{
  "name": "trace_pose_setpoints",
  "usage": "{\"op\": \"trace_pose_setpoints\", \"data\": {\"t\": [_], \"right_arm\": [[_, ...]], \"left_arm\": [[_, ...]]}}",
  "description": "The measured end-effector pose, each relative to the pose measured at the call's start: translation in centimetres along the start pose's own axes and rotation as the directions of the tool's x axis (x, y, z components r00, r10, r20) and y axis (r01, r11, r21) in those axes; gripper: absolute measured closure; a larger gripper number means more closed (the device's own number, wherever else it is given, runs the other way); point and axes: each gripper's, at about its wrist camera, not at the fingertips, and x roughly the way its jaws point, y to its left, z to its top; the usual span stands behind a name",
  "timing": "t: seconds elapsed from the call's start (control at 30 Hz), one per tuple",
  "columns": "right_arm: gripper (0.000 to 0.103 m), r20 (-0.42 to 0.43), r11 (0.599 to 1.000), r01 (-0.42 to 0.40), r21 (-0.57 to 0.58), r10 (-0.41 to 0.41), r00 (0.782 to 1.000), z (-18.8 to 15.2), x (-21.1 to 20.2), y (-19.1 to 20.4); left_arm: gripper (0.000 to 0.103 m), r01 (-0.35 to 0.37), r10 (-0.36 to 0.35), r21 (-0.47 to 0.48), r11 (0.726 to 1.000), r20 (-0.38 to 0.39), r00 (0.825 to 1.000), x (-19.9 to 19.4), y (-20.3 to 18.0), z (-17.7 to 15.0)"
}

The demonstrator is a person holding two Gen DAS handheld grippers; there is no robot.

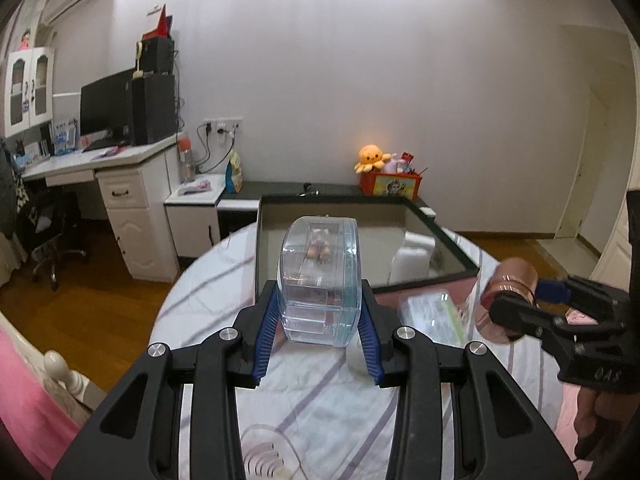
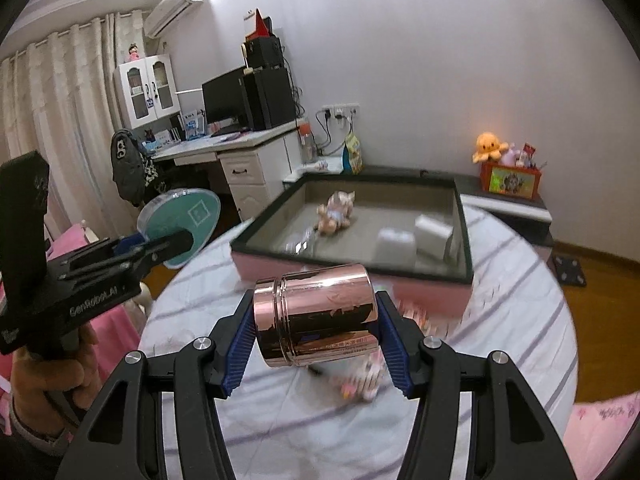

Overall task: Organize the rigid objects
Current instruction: 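Carry the copper cup and clear container into the pink box and release both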

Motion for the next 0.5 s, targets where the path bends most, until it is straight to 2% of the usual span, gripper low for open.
{"op": "trace_pose_setpoints", "data": {"t": [0.23, 0.33, 0.5], "right_arm": [[0.045, 0.043, 0.998, 0.044, -0.034, -0.043, 0.998, 5.7, 1.8, -1.5], [0.045, 0.029, 0.998, 0.051, -0.031, -0.05, 0.998, 7.6, 3.7, -2.4], [0.045, -0.052, 0.999, 0.043, 0.0, -0.043, 0.998, 9.2, 8.6, -4.3]], "left_arm": [[0.065, 0.009, -0.009, 0.009, 1.0, 0.047, 0.999, 2.0, 0.0, 4.0], [0.065, 0.018, -0.018, 0.012, 1.0, 0.046, 0.999, 3.5, 0.0, 5.3], [0.065, 0.034, -0.034, 0.002, 0.999, -0.002, 0.999, 7.8, 0.1, 6.5]]}}
